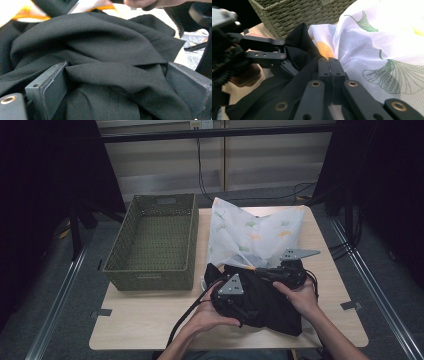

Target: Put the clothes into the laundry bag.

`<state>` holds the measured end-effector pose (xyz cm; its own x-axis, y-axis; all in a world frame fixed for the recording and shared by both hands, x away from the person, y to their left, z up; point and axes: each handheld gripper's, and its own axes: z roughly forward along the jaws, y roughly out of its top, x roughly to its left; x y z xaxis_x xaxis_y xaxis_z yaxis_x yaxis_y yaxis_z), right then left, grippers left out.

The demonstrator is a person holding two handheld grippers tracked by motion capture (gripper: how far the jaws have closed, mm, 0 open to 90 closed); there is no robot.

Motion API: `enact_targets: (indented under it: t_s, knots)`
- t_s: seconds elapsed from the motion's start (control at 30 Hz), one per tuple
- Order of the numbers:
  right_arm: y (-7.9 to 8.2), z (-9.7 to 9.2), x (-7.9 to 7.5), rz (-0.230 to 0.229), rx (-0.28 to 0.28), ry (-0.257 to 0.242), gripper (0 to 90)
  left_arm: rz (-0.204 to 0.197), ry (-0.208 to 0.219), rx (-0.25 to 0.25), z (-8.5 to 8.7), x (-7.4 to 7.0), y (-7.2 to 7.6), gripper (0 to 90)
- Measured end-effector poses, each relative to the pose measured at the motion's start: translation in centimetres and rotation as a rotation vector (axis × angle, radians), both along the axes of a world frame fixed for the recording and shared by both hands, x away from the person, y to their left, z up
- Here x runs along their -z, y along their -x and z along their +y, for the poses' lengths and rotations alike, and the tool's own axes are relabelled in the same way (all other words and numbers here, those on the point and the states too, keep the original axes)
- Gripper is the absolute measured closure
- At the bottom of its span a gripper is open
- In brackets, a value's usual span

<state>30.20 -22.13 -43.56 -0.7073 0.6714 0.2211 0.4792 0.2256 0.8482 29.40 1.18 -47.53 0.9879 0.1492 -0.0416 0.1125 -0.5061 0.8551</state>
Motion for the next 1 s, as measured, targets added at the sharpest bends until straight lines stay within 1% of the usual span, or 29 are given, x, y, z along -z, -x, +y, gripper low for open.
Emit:
enact_targets:
  t_s: [0.03, 0.1, 0.13, 0.17, 0.2, 0.27, 0.3, 0.33, 0.37, 0.43, 0.47, 0.5, 0.53, 0.57, 0.6, 0.63, 0.67, 0.7, 0.73, 0.77, 0.8, 0.83, 0.87, 0.9, 0.93, 0.97, 1.0]
  knots:
    - [0.0, 0.0, 0.0, -0.003, -0.001, 0.0, 90.0, 0.002, 0.001, 0.0, 0.0, 0.2, -0.2, 6.4]
    - [-0.1, -0.1, 0.0, 0.001, 0.002, 0.003, 90.0, -0.002, -0.021, -0.002, 0.0, 0.5, -0.6, 6.5]
    - [-0.1, -0.1, 0.0, 0.002, 0.003, 0.001, 90.0, 0.009, -0.043, -0.001, 0.0, 0.8, -1.0, 6.5]
    - [-0.1, -0.1, 0.0, 0.004, 0.004, 0.001, 90.0, 0.026, -0.053, 0.005, 0.0, 1.1, -1.3, 6.1]
    - [-0.1, -0.1, 0.0, 0.006, 0.004, 0.003, 90.0, 0.068, -0.048, -0.007, 0.1, 1.6, -1.7, 5.5]
    - [-0.1, 0.0, 0.0, 0.008, 0.004, 0.005, 90.0, 0.061, -0.051, -0.004, 0.0, 1.9, -1.8, 5.3]
    - [-0.1, 0.0, 0.0, 0.007, 0.003, 0.006, 90.0, 0.05, -0.056, 0.001, 0.0, 1.9, -1.8, 4.8]
    - [-0.1, 0.0, 0.0, 0.009, 0.001, 0.006, 90.0, 0.037, -0.069, 0.005, -0.3, 2.0, -1.6, 3.7]
    - [-0.2, 0.0, 0.0, 0.008, 0.001, 0.005, 90.0, 0.028, -0.094, 0.0, -0.3, 2.0, -1.4, 2.9]
    - [-0.2, 0.0, -0.1, 0.007, -0.001, 0.004, 90.0, 0.008, -0.109, -0.001, -0.4, 2.2, -1.5, 3.6]
    - [-0.2, 0.0, -0.1, 0.009, 0.001, -0.001, 90.0, -0.034, -0.126, -0.027, -0.4, 2.2, -1.5, 9.8]
    - [-0.2, 0.1, -0.2, 0.005, 0.002, 0.002, 90.0, -0.062, -0.136, -0.042, -0.4, 2.2, -1.4, 17.7]
    - [-0.1, 0.1, -0.3, 0.004, 0.001, 0.003, 90.0, -0.058, -0.134, -0.052, -0.4, 2.3, -1.4, 20.4]
    - [-0.1, 0.2, -0.4, 0.004, 0.003, 0.004, 90.0, -0.073, -0.133, -0.059, -0.3, 2.3, -1.5, 22.7]
    - [0.0, 0.3, -0.5, 0.006, 0.002, 0.008, 90.0, -0.08, -0.131, -0.082, -0.2, 2.2, -1.5, 30.4]
    - [0.1, 0.4, -0.5, 0.003, -0.004, 0.009, 90.0, -0.074, -0.13, -0.089, -0.1, 2.2, -1.7, 36.1]
    - [0.1, 0.5, -0.5, 0.004, -0.008, 0.007, 90.0, -0.079, -0.129, -0.099, 0.0, 2.1, -1.7, 39.0]
    - [0.1, 0.6, -0.5, 0.005, -0.011, 0.009, 90.0, -0.094, -0.129, -0.114, 0.0, 2.1, -1.7, 45.8]
    - [0.1, 0.6, -0.6, 0.006, -0.011, 0.009, 90.0, -0.083, -0.133, -0.129, -0.1, 2.0, -1.8, 46.9]
    - [0.1, 0.6, -0.6, 0.007, -0.01, 0.006, 90.0, -0.069, -0.126, -0.143, -0.2, 1.9, -1.7, 48.2]
    - [0.1, 0.6, -0.6, 0.008, -0.01, 0.002, 90.0, -0.061, -0.116, -0.147, -0.2, 1.9, -1.8, 50.1]
    - [0.1, 0.5, -0.7, 0.007, -0.009, 0.001, 90.0, -0.035, -0.097, -0.141, -0.1, 1.7, -2.0, 53.6]
    - [0.1, 0.5, -0.7, 0.005, -0.007, 0.002, 90.0, -0.024, -0.074, -0.151, 0.0, 1.5, -2.1, 60.2]
    - [0.1, 0.5, -0.8, 0.0, -0.006, 0.008, 90.0, -0.022, -0.074, -0.161, 0.1, 1.4, -2.2, 68.2]
    - [0.2, 0.5, -0.9, -0.002, -0.006, 0.007, 90.0, -0.002, -0.064, -0.168, 0.3, 1.3, -2.5, 70.1]
    - [0.3, 0.5, -1.1, -0.005, -0.004, 0.002, 90.0, 0.016, -0.053, -0.164, 0.3, 1.2, -2.7, 71.0]
    - [0.3, 0.5, -1.2, -0.007, -0.004, 0.001, 90.0, 0.011, -0.067, -0.169, 0.3, 1.1, -2.8, 72.0]
